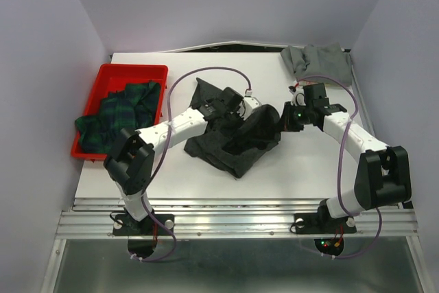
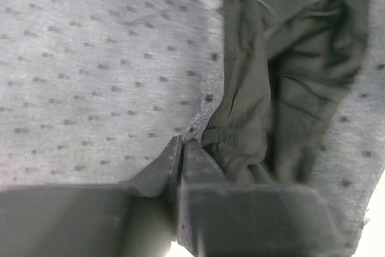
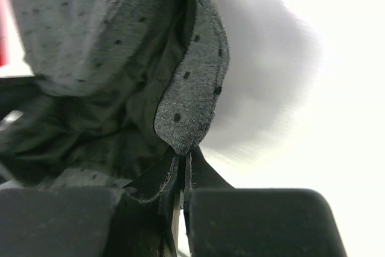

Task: Fold and stack the skirts
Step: Flatten the skirt out

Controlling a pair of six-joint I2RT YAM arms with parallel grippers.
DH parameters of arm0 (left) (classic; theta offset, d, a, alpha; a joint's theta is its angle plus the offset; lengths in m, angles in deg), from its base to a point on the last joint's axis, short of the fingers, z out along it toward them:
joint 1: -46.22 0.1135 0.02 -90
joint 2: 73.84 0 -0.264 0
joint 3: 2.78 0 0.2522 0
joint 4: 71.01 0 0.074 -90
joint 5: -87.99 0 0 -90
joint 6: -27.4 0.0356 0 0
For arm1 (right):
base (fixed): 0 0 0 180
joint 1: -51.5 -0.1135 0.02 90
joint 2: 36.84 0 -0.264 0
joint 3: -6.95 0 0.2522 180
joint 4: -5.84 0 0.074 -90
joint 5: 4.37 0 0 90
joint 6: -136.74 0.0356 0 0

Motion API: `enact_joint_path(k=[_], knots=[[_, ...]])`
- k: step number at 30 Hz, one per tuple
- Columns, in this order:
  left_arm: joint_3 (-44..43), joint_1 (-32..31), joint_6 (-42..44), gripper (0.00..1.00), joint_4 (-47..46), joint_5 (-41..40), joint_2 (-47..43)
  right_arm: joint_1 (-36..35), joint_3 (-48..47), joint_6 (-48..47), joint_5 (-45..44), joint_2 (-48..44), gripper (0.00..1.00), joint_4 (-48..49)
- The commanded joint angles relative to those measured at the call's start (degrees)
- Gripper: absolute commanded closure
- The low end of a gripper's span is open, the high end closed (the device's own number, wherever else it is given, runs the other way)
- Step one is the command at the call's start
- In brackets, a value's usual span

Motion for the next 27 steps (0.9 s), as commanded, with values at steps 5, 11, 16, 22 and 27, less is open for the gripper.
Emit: enact_joint_path(k=[5, 11, 16, 22, 27], knots=[[-10.6, 6.5, 1.4, 1.0, 1.0, -13.9, -7.8, -0.5, -4.3, -5.9, -17.3, -2.3, 0.99, -1.8], [-13.7, 10.9, 3.9, 1.0, -1.4, -23.0, -14.8, 0.0, -8.0, -9.2, -29.6, -3.6, 0.99, -2.3], [-14.4, 12.0, 6.3, 1.0, -6.7, -28.6, -19.8, 1.2, -16.4, -13.1, -37.5, -2.7, 0.99, -2.3], [-18.7, 12.9, 5.6, 1.0, -6.1, -24.4, -21.6, 1.2, -23.4, -14.0, -36.7, -2.0, 0.99, -3.2], [-13.0, 12.8, 4.9, 1.0, -4.1, -7.6, -25.2, 1.2, -19.4, -16.8, -22.3, -2.7, 0.99, -4.5]])
